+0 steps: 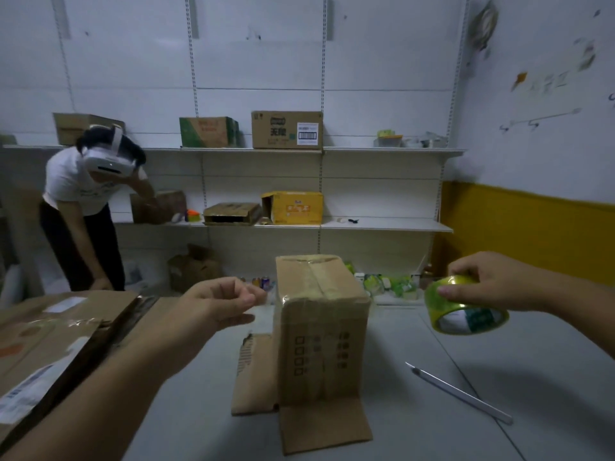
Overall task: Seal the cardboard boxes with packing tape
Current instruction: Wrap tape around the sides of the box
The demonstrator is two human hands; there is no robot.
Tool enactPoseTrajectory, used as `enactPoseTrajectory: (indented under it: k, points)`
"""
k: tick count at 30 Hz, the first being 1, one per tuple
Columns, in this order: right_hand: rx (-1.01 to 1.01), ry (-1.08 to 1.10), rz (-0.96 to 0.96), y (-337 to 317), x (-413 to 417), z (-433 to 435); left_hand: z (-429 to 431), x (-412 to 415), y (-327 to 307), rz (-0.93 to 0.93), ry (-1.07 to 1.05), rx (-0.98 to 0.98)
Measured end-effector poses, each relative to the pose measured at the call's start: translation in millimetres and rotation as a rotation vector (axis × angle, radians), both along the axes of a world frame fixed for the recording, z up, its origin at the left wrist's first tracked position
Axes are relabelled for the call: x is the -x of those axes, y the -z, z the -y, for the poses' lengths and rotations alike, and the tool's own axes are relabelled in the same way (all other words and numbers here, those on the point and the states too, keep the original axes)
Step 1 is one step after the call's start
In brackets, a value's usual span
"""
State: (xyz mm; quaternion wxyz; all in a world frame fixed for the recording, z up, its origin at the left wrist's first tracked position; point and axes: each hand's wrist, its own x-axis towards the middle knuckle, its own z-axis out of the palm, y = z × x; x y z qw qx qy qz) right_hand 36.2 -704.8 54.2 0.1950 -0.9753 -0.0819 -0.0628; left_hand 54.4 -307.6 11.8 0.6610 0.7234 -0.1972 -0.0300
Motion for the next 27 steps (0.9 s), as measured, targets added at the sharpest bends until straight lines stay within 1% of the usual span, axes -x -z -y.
enactPoseTrajectory:
  k: [3, 7, 13, 16, 22, 27]
  points:
    - [0.064, 0.026, -0.029, 10, -16, -2, 10, -14, 20, -0.056, -0.033, 0.088]
    - [0.086, 0.029, -0.032, 25, -38, -14, 20, -31, 43, -0.073, -0.002, 0.206]
    - [0.198, 0.018, -0.053, 39, -66, -35, 32, -46, 59, 0.030, -0.053, 0.160]
    - [0.267, 0.014, -0.042, 43, -73, -44, 34, -50, 59, 0.011, -0.023, 0.182]
    - [0.281, 0.020, -0.060, 49, -78, -46, 39, -61, 62, -0.065, -0.058, 0.245]
    - [0.289, 0.016, -0.060, 50, -78, -45, 49, -55, 62, 0.000, -0.146, 0.301]
